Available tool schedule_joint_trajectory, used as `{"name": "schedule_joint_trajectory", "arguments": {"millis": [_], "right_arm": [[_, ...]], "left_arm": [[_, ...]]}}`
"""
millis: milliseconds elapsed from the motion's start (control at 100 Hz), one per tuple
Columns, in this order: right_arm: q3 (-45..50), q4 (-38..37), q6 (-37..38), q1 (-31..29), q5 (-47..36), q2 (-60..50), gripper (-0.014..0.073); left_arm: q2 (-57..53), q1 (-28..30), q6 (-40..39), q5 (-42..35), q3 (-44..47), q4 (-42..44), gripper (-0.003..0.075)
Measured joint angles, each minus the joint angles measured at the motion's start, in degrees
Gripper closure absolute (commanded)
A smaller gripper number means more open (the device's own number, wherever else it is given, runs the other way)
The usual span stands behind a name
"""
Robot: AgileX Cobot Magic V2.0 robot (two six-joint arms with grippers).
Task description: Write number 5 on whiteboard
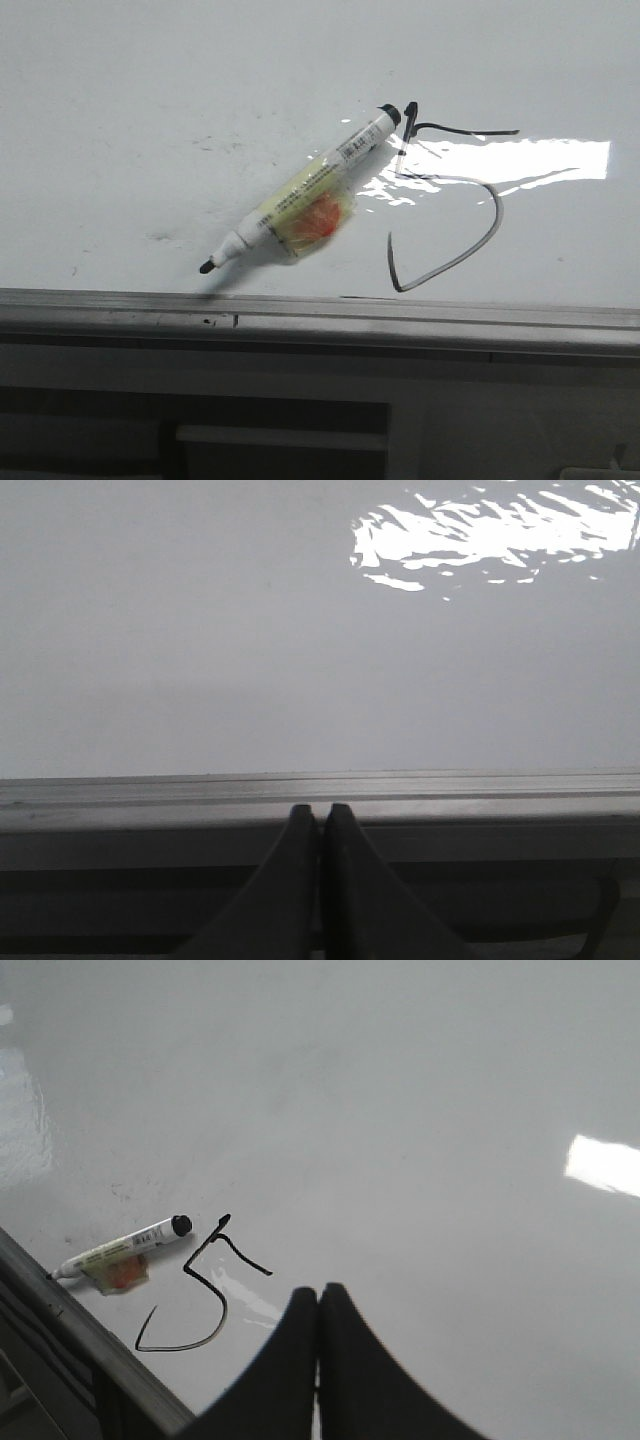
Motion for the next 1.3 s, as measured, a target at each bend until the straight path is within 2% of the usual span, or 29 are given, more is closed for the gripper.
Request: {"name": "schedule_joint_trajectory", "arguments": {"millis": [400,510,710,840,950,1020,1110,1220,1300], "right_arm": [[0.4,-0.1,0.0,0.0,0.0,0.0,0.0637],[1.0,-0.1,0.0,0.0,2.2,0.0,0.0637],[5.4,-0.8,0.0,0.0,3.1,0.0,0.0637],[10.6,-6.1,0.0,0.0,1.8,0.0,0.0637],[13.6,-10.6,0.0,-1.9,-4.5,0.0,0.0637],[14.3,-10.3,0.0,-5.8,-9.6,0.7,0.0637],[14.6,-5.2,0.0,-13.2,-15.1,2.9,0.0637],[15.2,3.2,-3.1,-26.9,-22.8,6.5,0.0637],[16.5,11.0,-9.7,-38.9,-31.5,8.5,0.0637]], "left_arm": [[0.0,0.0,0.0,0.0,0.0,0.0,0.0741],[0.0,0.0,0.0,0.0,0.0,0.0,0.0741],[0.0,0.0,0.0,0.0,0.0,0.0,0.0741],[0.0,0.0,0.0,0.0,0.0,0.0,0.0741],[0.0,0.0,0.0,0.0,0.0,0.0,0.0741],[0.0,0.0,0.0,0.0,0.0,0.0,0.0741],[0.0,0.0,0.0,0.0,0.0,0.0,0.0741],[0.0,0.0,0.0,0.0,0.0,0.0,0.0741],[0.0,0.0,0.0,0.0,0.0,0.0,0.0741]]}}
